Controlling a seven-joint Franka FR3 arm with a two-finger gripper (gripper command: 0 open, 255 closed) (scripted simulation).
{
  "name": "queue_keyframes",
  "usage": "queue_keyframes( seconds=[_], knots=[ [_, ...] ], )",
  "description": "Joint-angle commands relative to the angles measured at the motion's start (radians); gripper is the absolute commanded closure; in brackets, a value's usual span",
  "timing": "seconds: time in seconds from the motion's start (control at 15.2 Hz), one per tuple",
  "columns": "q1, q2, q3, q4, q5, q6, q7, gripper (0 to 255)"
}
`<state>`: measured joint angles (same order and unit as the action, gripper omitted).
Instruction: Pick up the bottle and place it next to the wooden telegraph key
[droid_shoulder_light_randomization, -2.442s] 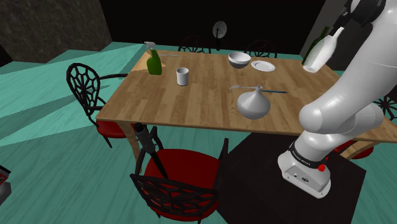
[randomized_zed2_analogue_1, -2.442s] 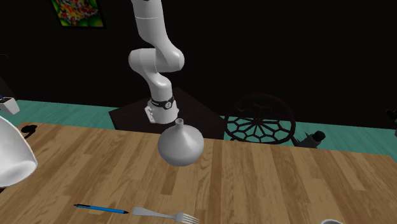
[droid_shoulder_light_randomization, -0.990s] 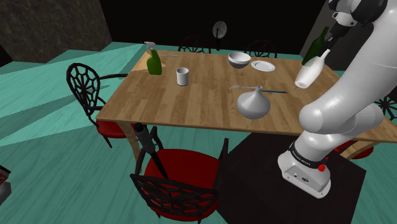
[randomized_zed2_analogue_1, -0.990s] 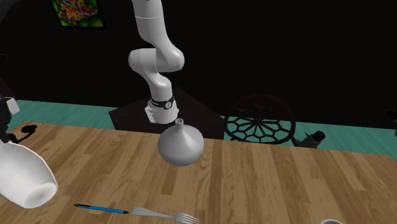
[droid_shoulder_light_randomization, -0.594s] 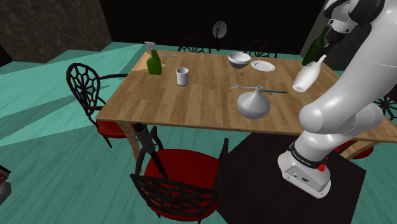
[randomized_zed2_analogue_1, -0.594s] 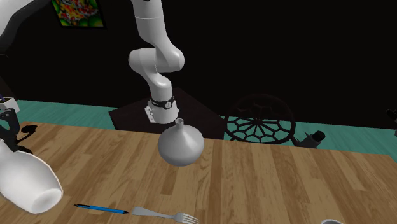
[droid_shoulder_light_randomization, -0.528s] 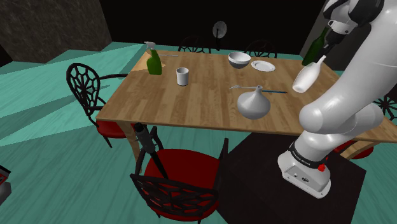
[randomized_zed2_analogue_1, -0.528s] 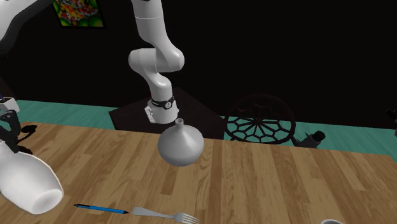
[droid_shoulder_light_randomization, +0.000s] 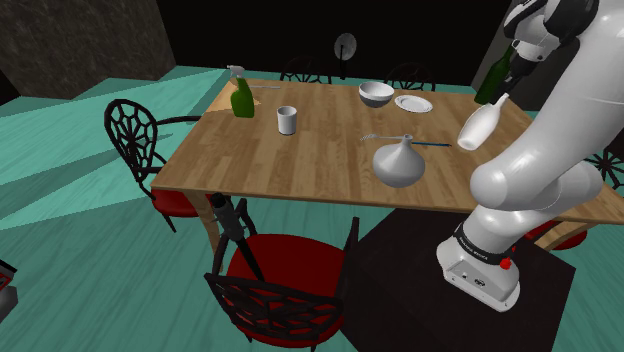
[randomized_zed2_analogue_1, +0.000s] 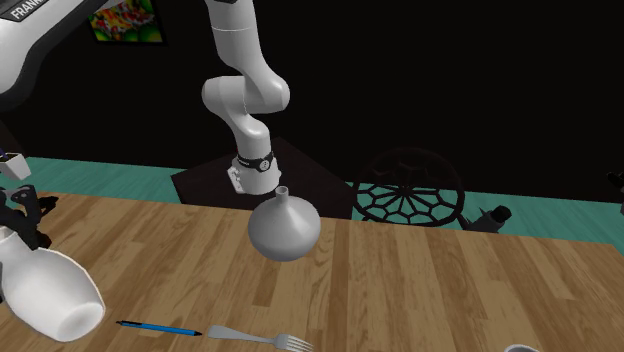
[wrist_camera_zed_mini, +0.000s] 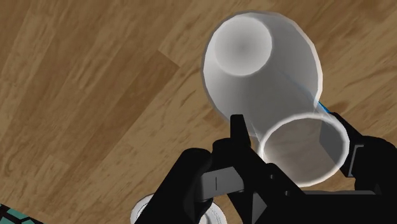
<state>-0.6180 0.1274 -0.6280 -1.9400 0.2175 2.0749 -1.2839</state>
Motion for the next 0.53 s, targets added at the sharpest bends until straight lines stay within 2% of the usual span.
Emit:
queue_keyframes(
  seconds=[0.0,0.13,0.2,0.46],
  knots=[
    [0.0,0.0,0.0,0.0,0.0,0.001,0.0,255],
    [0.0,0.0,0.0,0.0,0.0,0.001,0.0,255],
    [0.0,0.0,0.0,0.0,0.0,0.001,0.0,0],
    [0.0,0.0,0.0,0.0,0.0,0.001,0.0,0]
  ],
)
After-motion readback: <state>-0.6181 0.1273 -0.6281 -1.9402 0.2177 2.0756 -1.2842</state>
